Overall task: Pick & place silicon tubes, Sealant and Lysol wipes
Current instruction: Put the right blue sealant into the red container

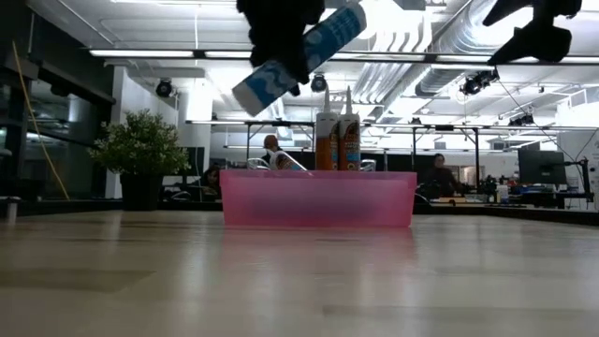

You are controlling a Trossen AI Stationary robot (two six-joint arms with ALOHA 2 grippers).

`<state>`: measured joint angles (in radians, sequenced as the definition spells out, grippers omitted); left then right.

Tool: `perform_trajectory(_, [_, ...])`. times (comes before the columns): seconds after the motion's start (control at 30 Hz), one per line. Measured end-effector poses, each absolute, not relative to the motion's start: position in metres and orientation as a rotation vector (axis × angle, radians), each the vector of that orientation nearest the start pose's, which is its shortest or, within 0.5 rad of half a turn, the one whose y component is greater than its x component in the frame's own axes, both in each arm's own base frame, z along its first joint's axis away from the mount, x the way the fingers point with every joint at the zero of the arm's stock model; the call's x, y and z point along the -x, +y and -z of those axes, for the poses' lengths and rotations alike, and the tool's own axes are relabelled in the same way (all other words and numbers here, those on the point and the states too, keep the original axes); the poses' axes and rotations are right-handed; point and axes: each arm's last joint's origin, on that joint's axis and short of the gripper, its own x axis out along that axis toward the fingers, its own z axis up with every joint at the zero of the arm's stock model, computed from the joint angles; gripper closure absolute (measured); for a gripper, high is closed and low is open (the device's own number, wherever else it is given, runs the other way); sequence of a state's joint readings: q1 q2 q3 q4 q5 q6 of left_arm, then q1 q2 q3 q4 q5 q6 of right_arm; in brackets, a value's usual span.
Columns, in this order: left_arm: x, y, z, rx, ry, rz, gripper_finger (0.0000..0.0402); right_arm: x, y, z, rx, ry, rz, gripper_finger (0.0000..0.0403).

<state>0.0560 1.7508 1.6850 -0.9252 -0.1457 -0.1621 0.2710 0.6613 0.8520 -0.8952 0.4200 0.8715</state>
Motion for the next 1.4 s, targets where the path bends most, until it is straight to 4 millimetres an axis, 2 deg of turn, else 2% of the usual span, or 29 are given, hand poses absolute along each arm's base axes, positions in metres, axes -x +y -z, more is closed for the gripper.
perform_trajectory(0.1, [-0.374,0.033,-0.334,0.051,0.983,-0.264,0.0211,-0.11,0.018,-0.308,-0.596,0.568,0.433,0.0075])
perform_trajectory(0.23, [-0.386,0.037,-0.33,-0.03,1.058,-0.248,0.0211,-0.109,0.017,-0.306,-0.589,0.578,0.459,0.0075])
perform_trajectory(0.43, [-0.402,0.043,-0.318,-0.11,1.193,-0.215,0.0211,-0.111,0.018,-0.305,-0.588,0.589,0.471,0.0075])
perform_trajectory(0.5, [-0.41,0.044,-0.314,-0.133,1.184,-0.209,0.0211,-0.111,0.018,-0.304,-0.584,0.594,0.476,0.0075])
perform_trajectory(0.6, [-0.413,0.044,-0.304,-0.157,1.268,-0.189,0.0211,-0.113,0.018,-0.303,-0.582,0.6,0.49,0.0075])
perform_trajectory(0.67, [-0.424,0.045,-0.3,-0.156,1.218,-0.196,0.0211,-0.114,0.018,-0.302,-0.578,0.608,0.494,0.0075])
perform_trajectory(0.77, [-0.418,0.048,-0.286,-0.147,1.356,-0.173,0.0211,-0.115,0.019,-0.302,-0.578,0.613,0.503,0.0075])
perform_trajectory(0.83, [-0.43,0.052,-0.28,-0.142,1.295,-0.189,0.0211,-0.117,0.019,-0.301,-0.576,0.619,0.506,0.0075])
perform_trajectory(0.93, [-0.421,0.054,-0.269,-0.132,1.424,-0.175,0.0211,-0.117,0.019,-0.3,-0.576,0.622,0.508,0.0075])
perform_trajectory(1.0, [-0.431,0.058,-0.267,-0.124,1.352,-0.189,0.0211,-0.118,0.019,-0.3,-0.577,0.624,0.51,0.0075])
perform_trajectory(1.1, [-0.424,0.062,-0.262,-0.101,1.434,-0.174,0.0211,-0.119,0.019,-0.3,-0.587,0.624,0.519,0.0075])
perform_trajectory(1.2, [-0.433,0.066,-0.259,-0.096,1.371,-0.191,0.0211,-0.12,0.02,-0.299,-0.588,0.629,0.522,0.0075])
perform_trajectory(1.27, [-0.427,0.068,-0.256,-0.079,1.431,-0.177,0.0211,-0.12,0.02,-0.299,-0.589,0.629,0.522,0.0075])
perform_trajectory(1.4, [-0.43,0.067,-0.257,-0.07,1.402,-0.169,0.0211,-0.12,0.02,-0.299,-0.59,0.629,0.524,0.0075])
